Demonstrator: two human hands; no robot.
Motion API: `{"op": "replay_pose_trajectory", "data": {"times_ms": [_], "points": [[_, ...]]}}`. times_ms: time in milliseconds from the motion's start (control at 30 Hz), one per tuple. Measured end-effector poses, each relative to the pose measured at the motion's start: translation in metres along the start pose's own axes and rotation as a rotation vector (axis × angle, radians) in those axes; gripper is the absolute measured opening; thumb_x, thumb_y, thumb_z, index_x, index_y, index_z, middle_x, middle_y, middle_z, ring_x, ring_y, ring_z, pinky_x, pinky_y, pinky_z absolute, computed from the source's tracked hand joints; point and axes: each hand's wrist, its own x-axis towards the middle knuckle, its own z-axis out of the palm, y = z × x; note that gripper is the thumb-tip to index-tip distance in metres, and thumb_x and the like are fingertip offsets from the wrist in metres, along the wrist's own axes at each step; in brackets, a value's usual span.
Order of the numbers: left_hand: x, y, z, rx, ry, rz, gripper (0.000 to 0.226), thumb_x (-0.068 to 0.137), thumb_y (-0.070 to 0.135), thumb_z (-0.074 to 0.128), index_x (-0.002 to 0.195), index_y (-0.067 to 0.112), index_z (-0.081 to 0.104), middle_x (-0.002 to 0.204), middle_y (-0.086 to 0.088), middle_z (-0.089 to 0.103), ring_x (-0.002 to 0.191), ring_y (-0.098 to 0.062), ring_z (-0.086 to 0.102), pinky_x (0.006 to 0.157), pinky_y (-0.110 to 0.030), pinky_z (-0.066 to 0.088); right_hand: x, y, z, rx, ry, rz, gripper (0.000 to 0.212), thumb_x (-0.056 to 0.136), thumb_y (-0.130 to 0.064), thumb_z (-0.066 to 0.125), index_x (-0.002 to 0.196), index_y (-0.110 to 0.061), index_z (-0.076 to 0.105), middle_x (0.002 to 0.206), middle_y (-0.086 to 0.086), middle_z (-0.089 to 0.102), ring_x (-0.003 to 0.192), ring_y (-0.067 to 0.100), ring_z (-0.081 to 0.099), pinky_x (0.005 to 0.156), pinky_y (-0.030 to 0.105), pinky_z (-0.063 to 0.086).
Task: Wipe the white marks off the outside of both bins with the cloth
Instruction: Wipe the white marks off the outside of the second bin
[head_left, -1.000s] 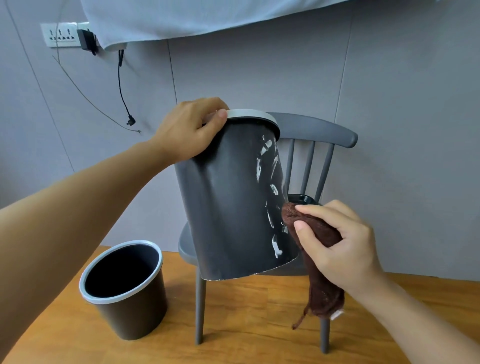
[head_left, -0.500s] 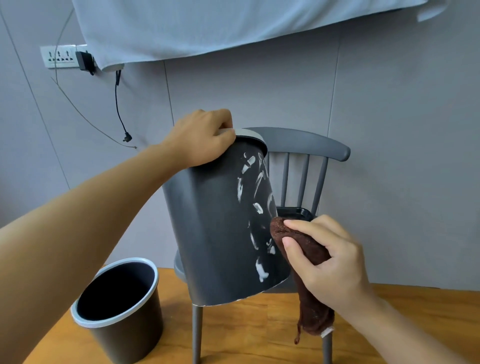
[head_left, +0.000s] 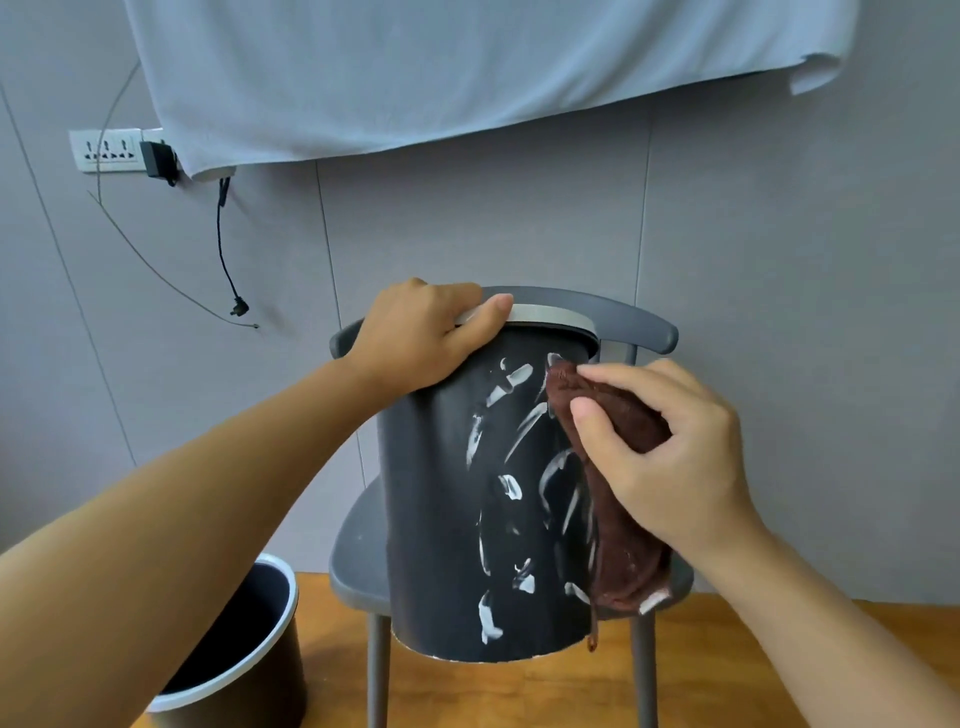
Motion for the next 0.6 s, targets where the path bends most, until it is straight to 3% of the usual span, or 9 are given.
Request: {"op": "replay_pose_trajectory", "data": {"times_ms": [133,267,367,533,600], "points": [[0.002,0.001,0.002,-0.018,-0.030,0.018,0.057,0.100,0.054,0.035,0.064,0.011,0.043,0.048,0.000,0.033,0.049,-0.024,0.035,0.051,-0.036,0.031,0.037,0.005,-0.001,-0.010,-0.005,0.060,0.019,0.090,-0.025,0.080,0.109,-0.021,0.079,0.103,-0.010,0.075,0.099,0.008,0.070,0.089,0.031,0.058],[0.004,0.003,0.004,0.025,-0.044,0.037,0.053,0.103,0.051,0.029,0.064,0.016,0.041,0.046,0.003,0.035,0.046,-0.016,0.036,0.051,-0.033,0.027,0.045,0.006,0.009,-0.033,-0.079,-0.002,0.022,0.087,-0.032,0.075,0.107,-0.026,0.081,0.092,-0.010,0.070,0.089,0.008,0.067,0.083,0.023,0.053],[0.002,0.003,0.003,0.000,-0.027,0.034,0.049,0.104,0.047,0.029,0.061,0.023,0.031,0.045,0.004,0.032,0.044,-0.016,0.034,0.050,-0.032,0.024,0.037,0.007,0.024,-0.098,-0.150,-0.030,0.025,0.089,-0.031,0.075,0.113,-0.027,0.080,0.096,-0.009,0.066,0.090,0.011,0.065,0.084,0.034,0.056],[0.002,0.001,0.003,0.002,-0.030,0.062,0.051,0.102,0.054,0.024,0.062,0.024,0.034,0.044,0.006,0.030,0.042,-0.012,0.035,0.048,-0.029,0.021,0.030,0.003,0.040,-0.181,-0.020,0.012,0.026,0.092,-0.036,0.068,0.115,-0.029,0.077,0.093,-0.009,0.060,0.082,0.018,0.064,0.072,0.039,0.057],[0.004,0.001,0.003,-0.008,-0.043,0.066,0.050,0.100,0.056,0.023,0.060,0.027,0.031,0.044,0.006,0.032,0.043,-0.011,0.037,0.047,-0.028,0.021,0.028,0.000,0.038,-0.207,-0.049,-0.009,0.026,0.091,-0.035,0.067,0.115,-0.031,0.076,0.092,-0.008,0.059,0.080,0.018,0.062,0.068,0.039,0.057]]}}
